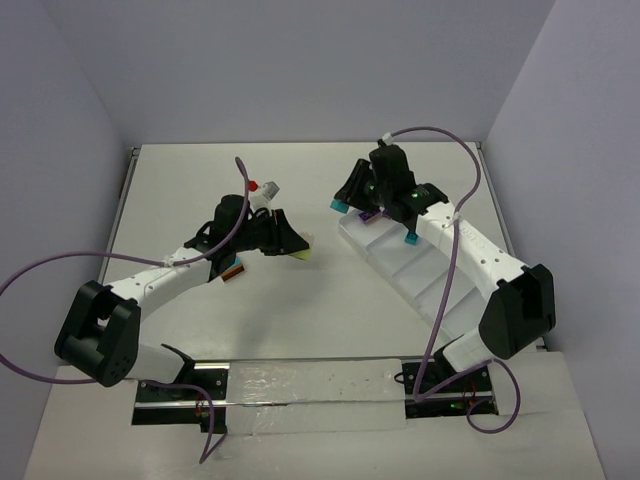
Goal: Sort the legos into containers by color
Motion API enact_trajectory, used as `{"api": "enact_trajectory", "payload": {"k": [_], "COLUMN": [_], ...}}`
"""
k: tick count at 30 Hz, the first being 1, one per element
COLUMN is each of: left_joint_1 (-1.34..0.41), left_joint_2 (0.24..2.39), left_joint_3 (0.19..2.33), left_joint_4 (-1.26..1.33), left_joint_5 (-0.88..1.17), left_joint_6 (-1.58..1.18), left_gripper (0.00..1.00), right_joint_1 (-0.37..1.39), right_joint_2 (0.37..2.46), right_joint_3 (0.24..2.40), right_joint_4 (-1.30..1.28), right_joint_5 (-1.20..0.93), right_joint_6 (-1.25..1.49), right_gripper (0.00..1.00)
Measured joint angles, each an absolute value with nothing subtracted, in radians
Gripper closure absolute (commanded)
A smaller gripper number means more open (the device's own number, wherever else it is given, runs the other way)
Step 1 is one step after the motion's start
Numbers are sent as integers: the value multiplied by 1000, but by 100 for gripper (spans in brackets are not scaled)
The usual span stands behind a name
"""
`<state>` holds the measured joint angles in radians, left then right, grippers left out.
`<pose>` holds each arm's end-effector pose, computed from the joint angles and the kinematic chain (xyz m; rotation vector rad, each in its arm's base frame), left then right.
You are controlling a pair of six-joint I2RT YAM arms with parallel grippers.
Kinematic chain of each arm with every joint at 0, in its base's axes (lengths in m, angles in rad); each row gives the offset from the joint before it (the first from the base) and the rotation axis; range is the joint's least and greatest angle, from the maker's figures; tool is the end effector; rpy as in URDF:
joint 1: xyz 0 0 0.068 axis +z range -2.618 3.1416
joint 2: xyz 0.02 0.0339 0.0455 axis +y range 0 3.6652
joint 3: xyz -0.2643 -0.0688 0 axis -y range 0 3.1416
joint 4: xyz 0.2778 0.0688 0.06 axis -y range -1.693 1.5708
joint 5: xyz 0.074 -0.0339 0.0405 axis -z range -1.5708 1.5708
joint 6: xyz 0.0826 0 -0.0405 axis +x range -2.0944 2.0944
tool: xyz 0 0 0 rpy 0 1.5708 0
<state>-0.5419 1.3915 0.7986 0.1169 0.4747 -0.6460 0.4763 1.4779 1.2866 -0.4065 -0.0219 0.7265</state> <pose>0.2957 -0.2221 0.2005 0.2091 2.2094 -1.1891 0.3627 0.1892 0.2946 0.2687 2.2411 0.6958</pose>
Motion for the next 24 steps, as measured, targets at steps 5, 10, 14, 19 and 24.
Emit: {"api": "enact_trajectory", "payload": {"k": [5,10,14,19,24], "left_joint_1": [-542,-544,-544,-544,-544], "left_joint_2": [1401,1507,1624,1710,1746], "left_joint_3": [804,923,1021,1052,1053], "left_joint_4": [108,-10,-98,-176,-218], "left_joint_5": [448,305,185,99,67], "left_joint_6": [-646,-646,-650,-651,-655], "left_gripper": [100,100,96,59,1], "right_joint_1": [441,425,423,421,421], "right_joint_2": [1466,1420,1378,1361,1361], "right_joint_3": [1245,1198,1164,1131,1123], "right_joint_4": [-412,-428,-440,-448,-451], "right_joint_5": [-13,34,71,99,106], "right_joint_6": [704,671,649,631,626], "right_gripper": [100,100,100,100,100]}}
